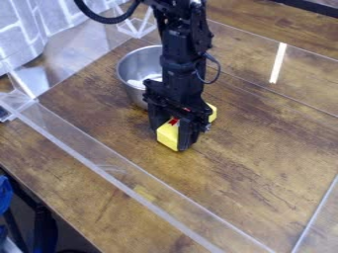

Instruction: Move the yellow butter to the right side of the table

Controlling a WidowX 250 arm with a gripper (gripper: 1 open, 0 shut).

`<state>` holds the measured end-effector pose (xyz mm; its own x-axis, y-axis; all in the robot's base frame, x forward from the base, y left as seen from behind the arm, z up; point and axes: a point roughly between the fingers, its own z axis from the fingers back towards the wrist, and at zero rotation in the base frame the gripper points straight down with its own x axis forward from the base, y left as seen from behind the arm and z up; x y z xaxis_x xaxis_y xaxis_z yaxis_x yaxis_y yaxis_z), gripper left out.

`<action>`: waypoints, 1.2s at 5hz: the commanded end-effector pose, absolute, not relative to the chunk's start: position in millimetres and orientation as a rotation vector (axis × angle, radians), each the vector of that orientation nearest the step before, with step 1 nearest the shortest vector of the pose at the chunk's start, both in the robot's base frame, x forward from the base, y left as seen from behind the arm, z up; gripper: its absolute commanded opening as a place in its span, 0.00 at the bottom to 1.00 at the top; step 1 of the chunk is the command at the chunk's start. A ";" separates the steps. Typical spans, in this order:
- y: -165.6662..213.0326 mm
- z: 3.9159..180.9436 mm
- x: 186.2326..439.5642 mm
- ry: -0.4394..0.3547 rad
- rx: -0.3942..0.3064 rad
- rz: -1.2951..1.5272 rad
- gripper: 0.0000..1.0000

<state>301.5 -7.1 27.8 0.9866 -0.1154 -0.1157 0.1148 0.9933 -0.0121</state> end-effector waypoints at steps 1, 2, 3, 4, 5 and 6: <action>-9.1 65.7 316.6 0.012 0.011 -0.123 0.00; -10.7 85.9 318.1 -0.005 0.025 -0.117 0.00; -15.7 120.3 322.7 -0.045 0.042 -0.118 0.00; -23.7 146.4 339.1 -0.081 0.043 -0.137 0.00; -14.5 121.4 334.8 -0.079 0.035 -0.136 0.00; -5.5 96.9 332.0 -0.072 0.026 -0.133 0.00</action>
